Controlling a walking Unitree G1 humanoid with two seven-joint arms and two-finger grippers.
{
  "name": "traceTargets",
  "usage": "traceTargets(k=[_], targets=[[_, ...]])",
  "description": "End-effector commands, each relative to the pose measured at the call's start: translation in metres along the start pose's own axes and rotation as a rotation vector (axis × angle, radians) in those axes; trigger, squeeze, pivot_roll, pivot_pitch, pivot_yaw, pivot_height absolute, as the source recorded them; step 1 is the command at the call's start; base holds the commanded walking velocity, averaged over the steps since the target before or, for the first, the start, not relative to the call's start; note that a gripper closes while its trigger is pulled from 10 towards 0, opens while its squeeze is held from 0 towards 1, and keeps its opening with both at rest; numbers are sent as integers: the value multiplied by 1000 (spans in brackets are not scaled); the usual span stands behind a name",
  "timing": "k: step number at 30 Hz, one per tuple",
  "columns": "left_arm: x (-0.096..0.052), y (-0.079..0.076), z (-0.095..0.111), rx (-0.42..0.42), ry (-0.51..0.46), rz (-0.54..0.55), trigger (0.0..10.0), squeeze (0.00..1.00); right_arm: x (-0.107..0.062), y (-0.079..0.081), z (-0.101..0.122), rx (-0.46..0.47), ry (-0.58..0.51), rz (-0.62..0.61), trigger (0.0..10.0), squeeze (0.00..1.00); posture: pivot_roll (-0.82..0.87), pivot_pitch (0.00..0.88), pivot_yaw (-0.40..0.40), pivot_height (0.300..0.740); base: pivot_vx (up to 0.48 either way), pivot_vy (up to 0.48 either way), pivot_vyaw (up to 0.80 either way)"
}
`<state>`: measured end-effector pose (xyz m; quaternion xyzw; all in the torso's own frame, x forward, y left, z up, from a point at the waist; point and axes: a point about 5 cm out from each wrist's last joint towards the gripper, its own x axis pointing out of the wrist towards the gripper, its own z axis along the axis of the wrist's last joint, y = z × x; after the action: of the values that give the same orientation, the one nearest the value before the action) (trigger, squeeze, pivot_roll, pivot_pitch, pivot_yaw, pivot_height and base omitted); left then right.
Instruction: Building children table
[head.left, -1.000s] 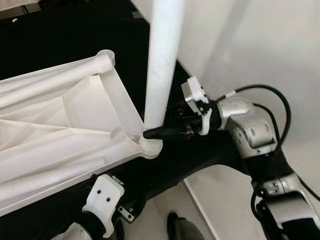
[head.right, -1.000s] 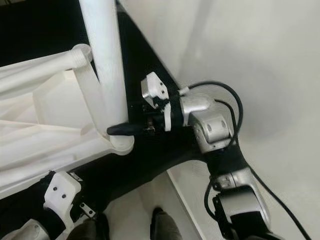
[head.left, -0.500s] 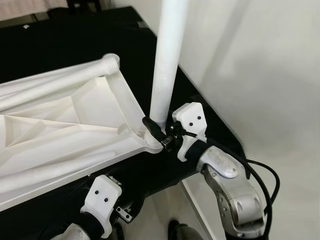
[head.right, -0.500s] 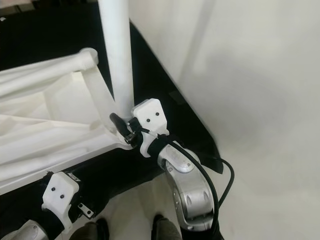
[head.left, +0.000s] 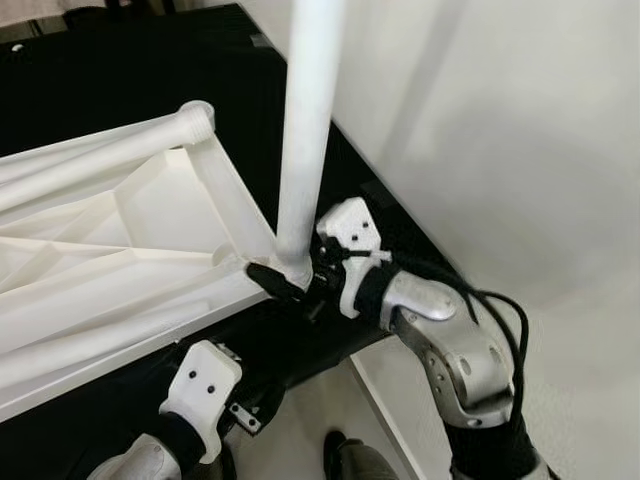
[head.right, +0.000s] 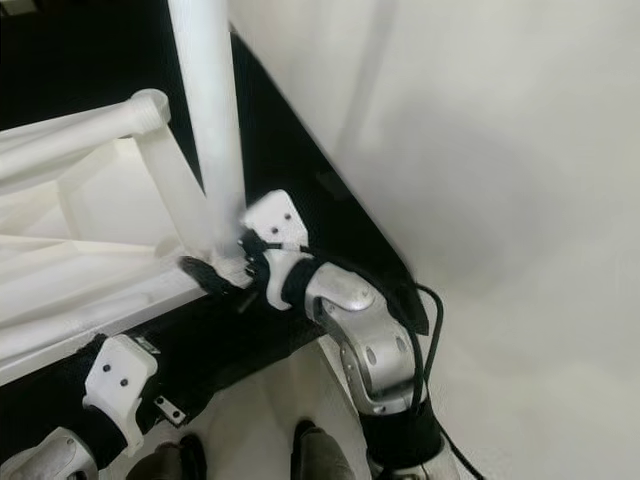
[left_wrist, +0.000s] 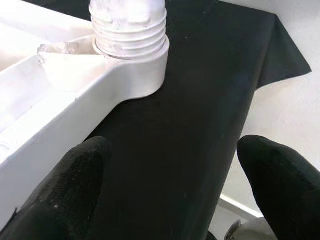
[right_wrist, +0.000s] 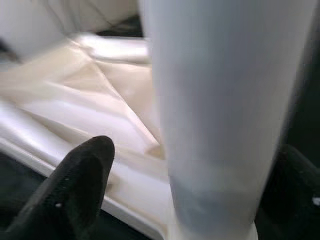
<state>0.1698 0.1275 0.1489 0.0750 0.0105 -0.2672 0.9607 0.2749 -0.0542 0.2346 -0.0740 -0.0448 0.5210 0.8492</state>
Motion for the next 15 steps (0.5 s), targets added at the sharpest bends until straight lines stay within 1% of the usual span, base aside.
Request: traceTargets(k=[1,2,4,5,7,8,10,11,14,15], targets=[[-1,-3,-5,-6,23,-5,10000,0,3,8,4,-12,-39,106,10000,0,-212,250,-97,740,0,0,0],[-1,-4,-4,-7,22,-6,10000,0,5,4,8,-71,-46,161,10000,0,-207,246,-98,740,0,0,0],[-1,-6,-3,-8,19,-10,10000,0,11,-2,17,-142,-69,284,10000,0,-199,247,-98,740,0,0,0],[-1,-6,-3,-8,19,-10,10000,0,11,-2,17,-142,-69,284,10000,0,-199,247,-98,740,0,0,0],[-2,-8,-2,-8,18,-11,10000,0,16,-3,22,-169,-83,385,10000,0,-196,250,-95,740,0,0,0],[-2,-8,-2,-8,18,-11,10000,0,16,-3,22,-169,-83,385,10000,0,-196,250,-95,740,0,0,0],[-3,-9,-2,-10,18,-13,10000,0,20,-8,21,-181,-70,453,10000,0,-187,258,-95,740,0,0,0],[-3,-10,-1,-12,18,-14,10000,0,23,-12,20,-188,-59,474,2157,0,-185,262,-96,740,0,0,0],[-4,-11,-1,-13,18,-16,10000,0,25,-15,20,-193,-53,492,2157,0,-185,262,-96,740,0,0,0],[-4,-11,0,-15,18,-16,10000,0,25,-19,20,-186,-48,516,0,0,-181,269,-98,740,0,0,0]])
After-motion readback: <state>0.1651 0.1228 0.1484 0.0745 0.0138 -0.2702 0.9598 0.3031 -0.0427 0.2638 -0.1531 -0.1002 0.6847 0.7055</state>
